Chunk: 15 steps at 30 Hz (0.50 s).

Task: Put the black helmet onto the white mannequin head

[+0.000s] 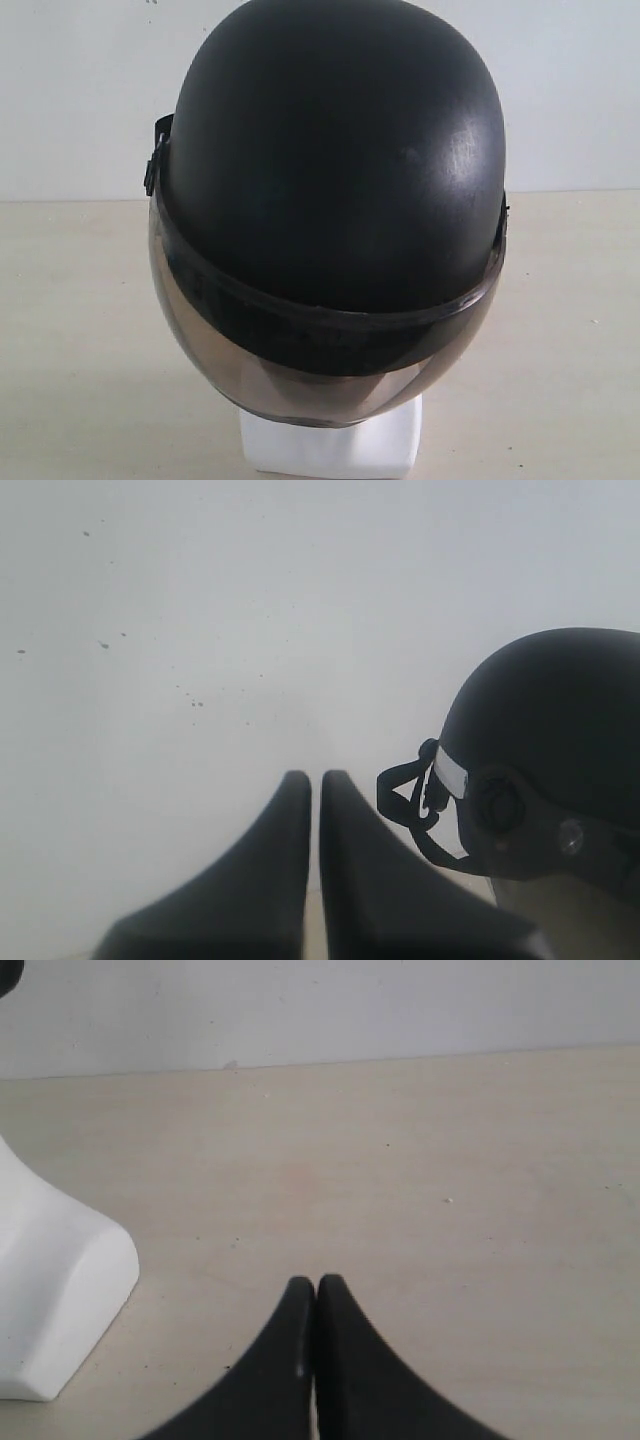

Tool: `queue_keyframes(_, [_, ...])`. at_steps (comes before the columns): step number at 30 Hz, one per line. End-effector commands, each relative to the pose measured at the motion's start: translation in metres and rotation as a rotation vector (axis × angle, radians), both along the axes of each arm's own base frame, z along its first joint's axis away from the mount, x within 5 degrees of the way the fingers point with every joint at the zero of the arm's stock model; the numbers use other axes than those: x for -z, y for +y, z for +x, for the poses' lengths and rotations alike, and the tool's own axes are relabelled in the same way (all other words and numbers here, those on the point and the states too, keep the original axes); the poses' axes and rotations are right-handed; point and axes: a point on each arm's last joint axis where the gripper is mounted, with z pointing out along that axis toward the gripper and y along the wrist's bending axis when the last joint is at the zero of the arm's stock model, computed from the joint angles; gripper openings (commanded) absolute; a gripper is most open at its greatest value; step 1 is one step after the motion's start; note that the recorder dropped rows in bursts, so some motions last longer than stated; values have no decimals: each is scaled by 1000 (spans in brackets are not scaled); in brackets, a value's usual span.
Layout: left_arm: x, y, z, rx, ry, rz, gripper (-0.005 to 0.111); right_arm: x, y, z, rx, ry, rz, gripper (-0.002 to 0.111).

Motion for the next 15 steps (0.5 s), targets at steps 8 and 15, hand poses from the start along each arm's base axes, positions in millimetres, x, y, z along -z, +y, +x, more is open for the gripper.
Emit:
queue_keyframes(8, [1, 0, 0, -6, 0, -6, 4, 1, -4, 1, 78, -5, 8, 0])
queue_keyframes(15, [1, 0, 0, -6, 0, -6, 4, 1, -7, 1, 119, -12, -49, 0])
